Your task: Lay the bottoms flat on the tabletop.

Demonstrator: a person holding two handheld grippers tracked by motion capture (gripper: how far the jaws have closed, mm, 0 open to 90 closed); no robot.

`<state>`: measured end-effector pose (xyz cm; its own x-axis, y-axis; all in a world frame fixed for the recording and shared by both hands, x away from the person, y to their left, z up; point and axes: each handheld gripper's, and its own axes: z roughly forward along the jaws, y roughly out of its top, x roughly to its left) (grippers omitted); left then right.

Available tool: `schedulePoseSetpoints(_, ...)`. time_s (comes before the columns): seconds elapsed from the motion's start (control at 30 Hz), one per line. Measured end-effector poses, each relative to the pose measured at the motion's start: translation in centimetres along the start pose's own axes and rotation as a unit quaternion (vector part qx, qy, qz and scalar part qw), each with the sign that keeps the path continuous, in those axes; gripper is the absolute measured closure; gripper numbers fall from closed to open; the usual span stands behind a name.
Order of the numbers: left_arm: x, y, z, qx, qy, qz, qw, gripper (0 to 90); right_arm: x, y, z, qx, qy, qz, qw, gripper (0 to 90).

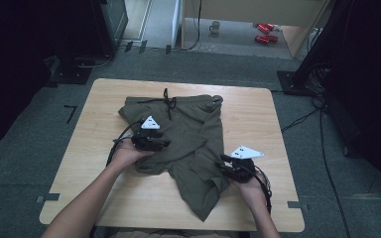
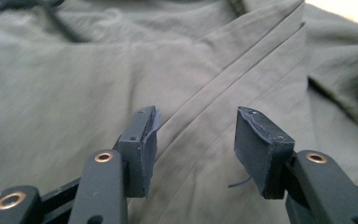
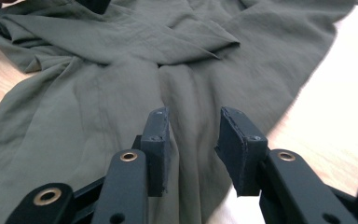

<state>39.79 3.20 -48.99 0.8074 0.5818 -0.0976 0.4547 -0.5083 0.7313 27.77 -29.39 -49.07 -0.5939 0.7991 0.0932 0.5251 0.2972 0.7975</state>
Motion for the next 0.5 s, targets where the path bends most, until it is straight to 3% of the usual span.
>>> schedulePoseSetpoints(0.2,-1.1,1.5,1.6,0.015,-0.010,0.018,0.9997,48.8,-0.6,0.7,1.9,0.005,0.004,0.001,1.0000,63.4)
schedulePoseSetpoints(0.5,-2.4,2.9,3.7,0.028,-0.017,0.051,0.9981,46.7,-1.1,0.9,3.1,0.005,0.009,0.007,0.9999,62.6)
